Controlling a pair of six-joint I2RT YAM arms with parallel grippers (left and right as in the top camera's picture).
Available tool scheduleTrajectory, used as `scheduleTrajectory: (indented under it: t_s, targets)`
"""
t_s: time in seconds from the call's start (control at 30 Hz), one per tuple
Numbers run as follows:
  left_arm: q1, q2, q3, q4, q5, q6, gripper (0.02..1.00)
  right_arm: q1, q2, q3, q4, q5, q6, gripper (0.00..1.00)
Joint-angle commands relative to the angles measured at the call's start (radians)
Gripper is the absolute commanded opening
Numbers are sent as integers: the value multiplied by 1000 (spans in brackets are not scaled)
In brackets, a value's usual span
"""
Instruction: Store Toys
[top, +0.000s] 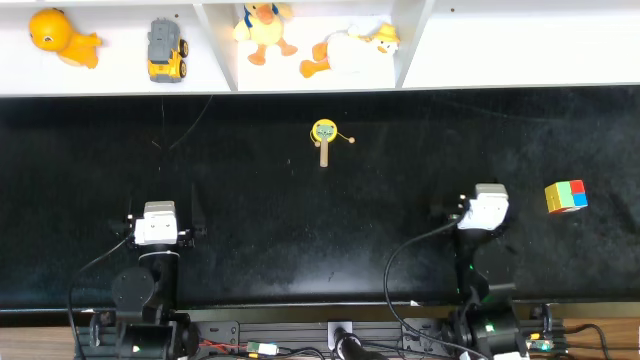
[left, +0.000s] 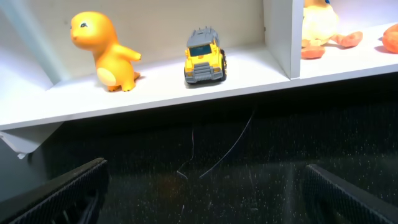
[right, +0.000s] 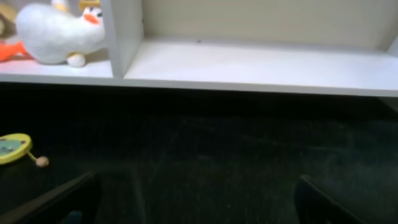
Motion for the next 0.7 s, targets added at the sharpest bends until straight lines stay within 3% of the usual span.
scheduleTrajectory:
  t_s: [0.03,0.13,0.3,0.37,0.53,0.7]
  targets:
    - [-2,-10,-1,-2,-8,19,998,114,82,156,-13,172,44,993]
    - [-2,-10,-1,-2,-8,19,998,236,164,230,-18,281,52,993]
    - [-2,-10,-1,-2,-8,19,998,474,305,328,-17,585,144,993]
    - [-2,-10,-1,-2,-8,19,998,540,364,357,-17,645,166,993]
    - [-2,-10,-1,-2,-8,19,998,633,542,422,-16,705,266,996]
    - [-2,-10,-1,-2,-8,18,998,669,705,484,-17,707,374,993]
